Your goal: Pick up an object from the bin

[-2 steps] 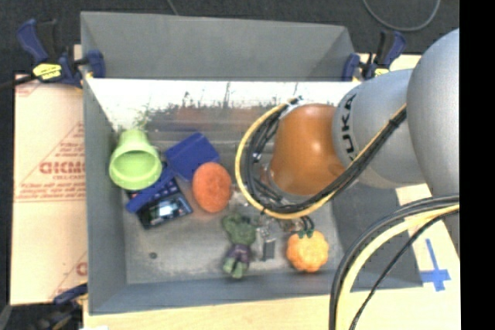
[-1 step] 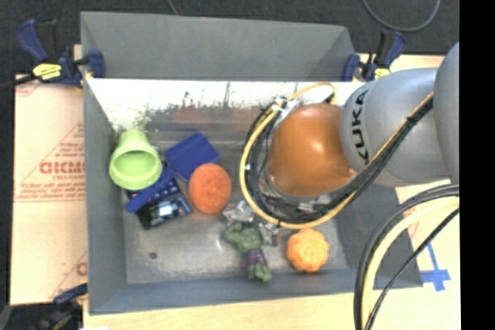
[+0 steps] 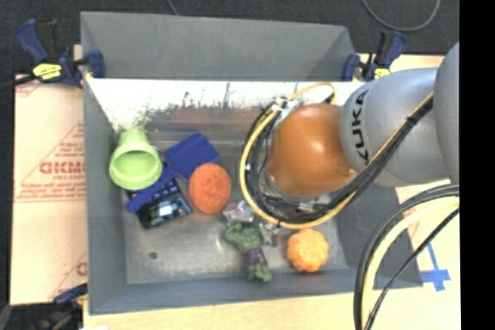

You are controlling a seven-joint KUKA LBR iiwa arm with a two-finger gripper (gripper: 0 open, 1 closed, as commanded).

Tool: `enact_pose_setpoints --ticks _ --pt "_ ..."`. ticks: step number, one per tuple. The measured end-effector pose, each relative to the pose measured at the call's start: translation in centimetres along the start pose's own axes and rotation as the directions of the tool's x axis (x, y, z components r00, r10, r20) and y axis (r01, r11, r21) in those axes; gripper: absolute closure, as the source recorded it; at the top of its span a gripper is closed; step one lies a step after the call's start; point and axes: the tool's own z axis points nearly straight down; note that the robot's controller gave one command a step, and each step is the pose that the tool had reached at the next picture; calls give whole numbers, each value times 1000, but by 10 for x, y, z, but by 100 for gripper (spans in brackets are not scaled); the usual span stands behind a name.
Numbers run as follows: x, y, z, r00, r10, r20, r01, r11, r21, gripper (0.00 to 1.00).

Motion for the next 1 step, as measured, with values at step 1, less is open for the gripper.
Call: enact_pose_setpoints --ticks 1 --pt "1 1 -28 1000 1 -7 -1 1000 -6 100"
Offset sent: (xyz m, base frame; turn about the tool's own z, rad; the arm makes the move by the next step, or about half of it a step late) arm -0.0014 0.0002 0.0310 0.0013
